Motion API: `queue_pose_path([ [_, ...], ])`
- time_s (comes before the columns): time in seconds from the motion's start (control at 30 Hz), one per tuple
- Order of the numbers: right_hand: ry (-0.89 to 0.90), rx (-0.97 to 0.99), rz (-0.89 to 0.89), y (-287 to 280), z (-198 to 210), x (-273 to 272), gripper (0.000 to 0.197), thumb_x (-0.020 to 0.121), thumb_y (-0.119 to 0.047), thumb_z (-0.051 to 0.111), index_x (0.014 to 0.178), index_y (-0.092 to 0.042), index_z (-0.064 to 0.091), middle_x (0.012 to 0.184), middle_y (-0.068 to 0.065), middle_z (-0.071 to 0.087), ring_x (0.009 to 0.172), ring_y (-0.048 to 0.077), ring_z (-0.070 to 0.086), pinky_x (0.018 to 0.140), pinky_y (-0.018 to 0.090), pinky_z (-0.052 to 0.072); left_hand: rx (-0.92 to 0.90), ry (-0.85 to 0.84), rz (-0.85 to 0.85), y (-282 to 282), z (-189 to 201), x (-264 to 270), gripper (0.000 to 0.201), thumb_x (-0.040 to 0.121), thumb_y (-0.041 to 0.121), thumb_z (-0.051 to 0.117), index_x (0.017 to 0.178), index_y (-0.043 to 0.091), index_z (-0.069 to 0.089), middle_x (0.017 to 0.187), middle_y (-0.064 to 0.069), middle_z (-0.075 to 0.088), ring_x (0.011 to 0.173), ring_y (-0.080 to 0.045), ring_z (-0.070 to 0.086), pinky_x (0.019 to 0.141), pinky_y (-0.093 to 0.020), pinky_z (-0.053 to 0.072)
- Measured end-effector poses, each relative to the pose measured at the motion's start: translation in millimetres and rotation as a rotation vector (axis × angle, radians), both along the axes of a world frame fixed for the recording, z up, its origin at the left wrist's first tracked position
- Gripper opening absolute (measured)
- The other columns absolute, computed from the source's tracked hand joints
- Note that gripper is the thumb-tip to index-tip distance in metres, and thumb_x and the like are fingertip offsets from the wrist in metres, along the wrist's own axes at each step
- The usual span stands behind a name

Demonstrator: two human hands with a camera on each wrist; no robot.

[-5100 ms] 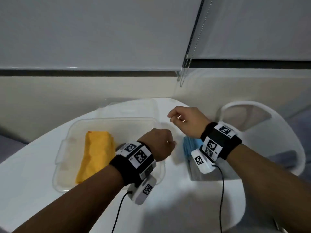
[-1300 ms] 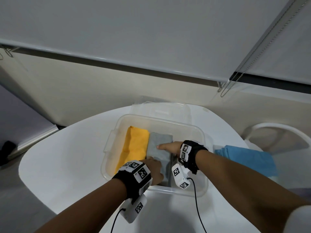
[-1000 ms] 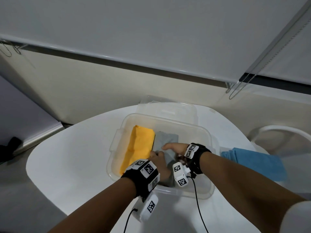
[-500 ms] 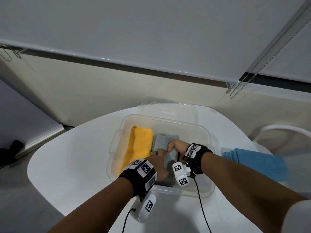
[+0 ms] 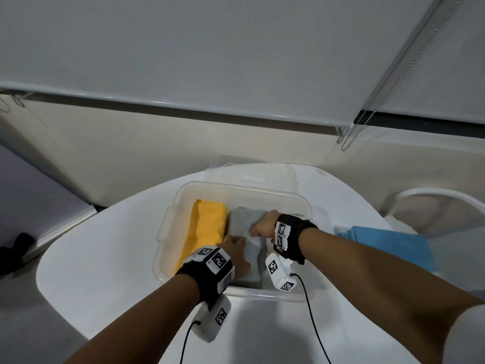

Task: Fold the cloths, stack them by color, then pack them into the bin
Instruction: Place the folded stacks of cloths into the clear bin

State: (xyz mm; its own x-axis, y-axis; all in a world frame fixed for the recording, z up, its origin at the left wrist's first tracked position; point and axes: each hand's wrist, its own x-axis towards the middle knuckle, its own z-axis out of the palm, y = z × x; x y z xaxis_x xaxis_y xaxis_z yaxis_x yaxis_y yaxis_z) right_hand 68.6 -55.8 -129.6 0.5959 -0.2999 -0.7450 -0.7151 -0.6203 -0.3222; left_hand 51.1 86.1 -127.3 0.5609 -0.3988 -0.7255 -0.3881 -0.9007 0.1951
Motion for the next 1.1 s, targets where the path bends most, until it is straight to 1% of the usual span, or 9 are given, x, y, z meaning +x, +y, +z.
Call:
queue_pose_path([
  [0.13, -0.135, -0.083, 0.216, -29, 41, -6, 0.040, 0.082, -0.051, 0.061, 0.070, -0.014, 0.057, 0.076, 0.006, 0.063, 0.072, 0.025, 0.061, 0.056, 0.025, 0.044, -0.053, -0.100, -0.035, -16, 30, -2, 0.050, 0.093, 0.031, 0.046, 0.138, 0.015, 0.034, 0.135, -0.016, 0.039, 0.121, -0.038, 0.048, 0.096, -0.041, 0.041],
  [0.27, -0.362, -0.019, 0.026, -101, 72, -28, 0.043, 0.083, -0.046, 0.061, 0.086, -0.005, 0.072, 0.084, 0.006, 0.075, 0.079, 0.022, 0.071, 0.078, 0.038, 0.059, -0.245, -0.246, -0.072, -71, 74, -27, 0.036, 0.095, 0.037, 0.042, 0.124, 0.017, 0.050, 0.126, -0.011, 0.050, 0.117, -0.030, 0.051, 0.093, -0.034, 0.040],
  [0.43, -0.509, -0.120, -0.174, -218, 76, -90, 0.027, 0.084, -0.036, 0.065, 0.077, -0.010, 0.064, 0.082, 0.000, 0.069, 0.085, 0.022, 0.065, 0.076, 0.031, 0.050, -0.469, -0.176, -0.007, -170, 73, -69, 0.030, 0.095, 0.036, 0.043, 0.116, 0.019, 0.057, 0.116, -0.005, 0.064, 0.110, -0.025, 0.057, 0.092, -0.034, 0.046],
  [0.5, -0.452, -0.220, -0.269, -265, 57, -121, 0.022, 0.082, -0.040, 0.068, 0.092, -0.020, 0.064, 0.095, -0.003, 0.063, 0.099, 0.023, 0.062, 0.080, 0.028, 0.044, -0.486, -0.108, 0.089, -208, 54, -78, 0.037, 0.096, 0.041, 0.044, 0.125, 0.019, 0.053, 0.125, -0.006, 0.061, 0.118, -0.025, 0.054, 0.098, -0.033, 0.042],
  [0.6, -0.286, -0.310, -0.452, -321, 15, -172, 0.077, 0.074, -0.050, 0.075, 0.136, -0.015, 0.046, 0.135, 0.014, 0.048, 0.123, 0.035, 0.050, 0.101, 0.039, 0.044, -0.455, 0.002, 0.325, -253, 13, -84, 0.061, 0.093, 0.055, 0.045, 0.140, 0.016, 0.041, 0.139, -0.012, 0.049, 0.128, -0.029, 0.047, 0.105, -0.034, 0.036],
  [0.7, -0.165, -0.072, -0.692, -339, -16, -215, 0.098, 0.074, -0.048, 0.079, 0.146, -0.004, 0.030, 0.143, 0.019, 0.043, 0.118, 0.035, 0.053, 0.087, 0.037, 0.049, -0.432, 0.129, 0.521, -280, -29, -84, 0.080, 0.088, 0.066, 0.045, 0.147, 0.014, 0.028, 0.147, -0.017, 0.039, 0.132, -0.034, 0.042, 0.110, -0.040, 0.033],
  [0.8, -0.178, 0.297, -0.830, -332, -44, -243, 0.089, 0.062, -0.052, 0.086, 0.127, 0.000, 0.056, 0.110, 0.008, 0.068, 0.084, 0.019, 0.063, 0.061, 0.027, 0.051, -0.411, 0.258, 0.649, -290, -59, -91, 0.087, 0.084, 0.066, 0.052, 0.145, 0.008, 0.030, 0.145, -0.017, 0.042, 0.128, -0.034, 0.046, 0.106, -0.038, 0.037],
  [0.93, -0.262, 0.471, -0.951, -329, -76, -249, 0.062, 0.065, -0.048, 0.084, 0.114, -0.015, 0.065, 0.111, 0.008, 0.069, 0.104, 0.024, 0.063, 0.086, 0.039, 0.054, -0.441, 0.314, 0.777, -293, -80, -103, 0.087, 0.070, 0.058, 0.072, 0.134, 0.012, 0.035, 0.127, -0.014, 0.053, 0.109, -0.032, 0.055, 0.096, -0.042, 0.046],
  [1.1, -0.306, 0.525, -0.919, -325, -65, -249, 0.071, 0.050, -0.053, 0.086, 0.108, -0.015, 0.069, 0.096, 0.008, 0.075, 0.095, 0.032, 0.069, 0.088, 0.042, 0.051, -0.602, 0.406, 1.007, -282, -80, -109, 0.104, 0.045, 0.047, 0.087, 0.131, 0.013, 0.041, 0.119, -0.010, 0.061, 0.093, -0.027, 0.062, 0.069, -0.037, 0.055],
])
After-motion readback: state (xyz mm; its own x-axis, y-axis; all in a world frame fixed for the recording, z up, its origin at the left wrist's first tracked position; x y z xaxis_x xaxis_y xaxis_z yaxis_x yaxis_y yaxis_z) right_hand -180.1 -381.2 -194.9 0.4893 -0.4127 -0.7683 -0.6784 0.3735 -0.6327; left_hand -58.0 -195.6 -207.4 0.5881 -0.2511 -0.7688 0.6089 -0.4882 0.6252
